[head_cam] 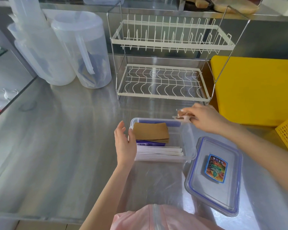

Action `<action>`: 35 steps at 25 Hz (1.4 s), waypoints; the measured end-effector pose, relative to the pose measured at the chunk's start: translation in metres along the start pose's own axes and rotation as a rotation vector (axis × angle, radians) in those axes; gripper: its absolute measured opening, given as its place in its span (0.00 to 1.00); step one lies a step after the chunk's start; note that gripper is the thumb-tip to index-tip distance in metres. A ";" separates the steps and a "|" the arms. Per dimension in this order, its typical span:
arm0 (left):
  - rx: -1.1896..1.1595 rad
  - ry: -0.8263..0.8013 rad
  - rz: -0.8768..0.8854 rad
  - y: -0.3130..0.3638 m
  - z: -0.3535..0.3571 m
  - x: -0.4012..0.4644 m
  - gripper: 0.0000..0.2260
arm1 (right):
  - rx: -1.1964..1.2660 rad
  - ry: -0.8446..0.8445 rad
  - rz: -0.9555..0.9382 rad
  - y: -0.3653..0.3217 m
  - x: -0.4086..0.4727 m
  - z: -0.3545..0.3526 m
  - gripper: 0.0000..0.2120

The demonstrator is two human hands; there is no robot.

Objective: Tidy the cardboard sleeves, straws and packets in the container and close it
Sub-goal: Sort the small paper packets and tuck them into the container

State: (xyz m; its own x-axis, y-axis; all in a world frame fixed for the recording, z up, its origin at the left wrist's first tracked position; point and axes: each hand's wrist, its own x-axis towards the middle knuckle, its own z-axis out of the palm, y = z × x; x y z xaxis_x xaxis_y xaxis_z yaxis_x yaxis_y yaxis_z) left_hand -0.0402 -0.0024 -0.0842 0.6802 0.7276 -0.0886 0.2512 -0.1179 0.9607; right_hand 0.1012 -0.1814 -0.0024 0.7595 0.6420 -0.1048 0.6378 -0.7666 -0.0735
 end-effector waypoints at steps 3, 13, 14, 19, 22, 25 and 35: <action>-0.134 -0.160 0.003 0.030 0.010 -0.005 0.19 | 0.618 0.102 0.170 -0.015 -0.011 -0.003 0.12; -0.819 -0.938 -0.415 0.059 0.017 -0.023 0.21 | 0.686 0.233 -0.020 -0.069 -0.048 0.023 0.26; -0.804 -0.911 -0.404 0.058 0.018 -0.024 0.17 | 0.669 0.195 -0.026 -0.069 -0.049 0.025 0.27; -0.795 -0.878 -0.407 0.050 0.018 -0.028 0.12 | 0.811 -0.038 -0.071 -0.056 -0.058 0.024 0.30; -0.826 -0.884 -0.439 0.048 0.017 -0.027 0.11 | 0.903 -0.187 -0.110 -0.049 -0.063 0.017 0.36; -0.820 -0.894 -0.441 0.052 0.019 -0.030 0.14 | 0.836 -0.168 -0.125 -0.057 -0.068 0.017 0.35; -0.813 -0.795 -0.419 0.040 0.014 -0.031 0.13 | 1.428 0.036 0.216 -0.062 -0.067 0.022 0.12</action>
State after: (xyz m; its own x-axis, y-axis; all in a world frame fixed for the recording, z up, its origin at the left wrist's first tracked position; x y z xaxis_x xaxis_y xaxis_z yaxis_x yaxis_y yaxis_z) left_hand -0.0414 -0.0397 -0.0465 0.9547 -0.0443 -0.2944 0.2413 0.6942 0.6781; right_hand 0.0077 -0.1772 -0.0123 0.8394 0.4976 -0.2186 -0.1410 -0.1891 -0.9718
